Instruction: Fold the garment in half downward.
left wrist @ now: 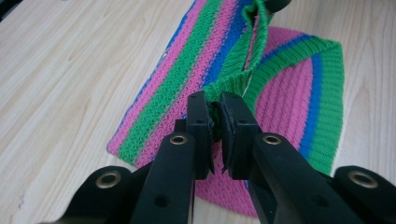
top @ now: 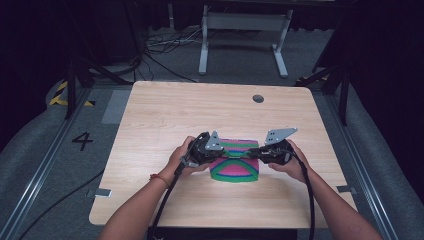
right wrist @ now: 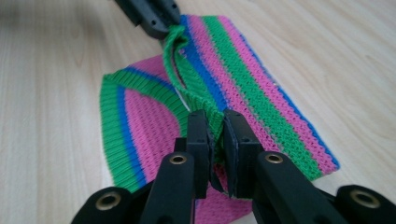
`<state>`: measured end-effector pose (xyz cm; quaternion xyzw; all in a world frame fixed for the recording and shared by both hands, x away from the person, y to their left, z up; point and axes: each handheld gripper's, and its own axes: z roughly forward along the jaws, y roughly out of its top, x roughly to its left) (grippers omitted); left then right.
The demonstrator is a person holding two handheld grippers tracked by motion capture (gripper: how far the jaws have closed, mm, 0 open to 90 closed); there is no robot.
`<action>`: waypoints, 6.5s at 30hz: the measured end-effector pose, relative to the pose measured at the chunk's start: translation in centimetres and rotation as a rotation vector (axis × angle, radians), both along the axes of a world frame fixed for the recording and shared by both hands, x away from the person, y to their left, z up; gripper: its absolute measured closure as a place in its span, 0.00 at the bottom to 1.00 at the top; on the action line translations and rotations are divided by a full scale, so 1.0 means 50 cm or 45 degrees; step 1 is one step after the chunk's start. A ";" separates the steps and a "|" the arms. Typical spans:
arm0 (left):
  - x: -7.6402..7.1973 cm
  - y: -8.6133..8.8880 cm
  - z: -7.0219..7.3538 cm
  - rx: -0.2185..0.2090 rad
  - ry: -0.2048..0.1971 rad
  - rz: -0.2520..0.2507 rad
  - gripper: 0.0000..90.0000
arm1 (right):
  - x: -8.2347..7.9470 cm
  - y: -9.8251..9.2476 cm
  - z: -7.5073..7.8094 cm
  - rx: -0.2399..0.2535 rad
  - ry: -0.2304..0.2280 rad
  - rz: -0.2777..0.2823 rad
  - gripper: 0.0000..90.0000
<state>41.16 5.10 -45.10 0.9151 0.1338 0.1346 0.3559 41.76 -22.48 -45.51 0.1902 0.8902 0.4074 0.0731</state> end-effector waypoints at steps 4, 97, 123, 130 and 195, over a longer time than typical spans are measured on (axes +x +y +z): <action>-0.021 0.002 -0.002 0.011 -0.023 -0.013 0.92 | -0.018 0.002 -0.006 -0.011 0.006 0.020 0.91; -0.077 0.061 -0.046 0.008 0.089 0.107 0.30 | -0.097 -0.020 -0.028 -0.200 -0.066 -0.090 0.32; -0.153 0.222 -0.018 0.119 0.010 0.300 0.20 | -0.142 -0.147 -0.017 -0.241 -0.140 -0.292 0.24; -0.169 0.269 -0.028 0.102 0.020 0.331 0.20 | -0.157 -0.193 -0.026 -0.220 -0.135 -0.394 0.21; -0.200 0.438 -0.095 -0.098 0.222 0.606 0.16 | -0.224 -0.380 -0.102 -0.046 0.039 -0.726 0.17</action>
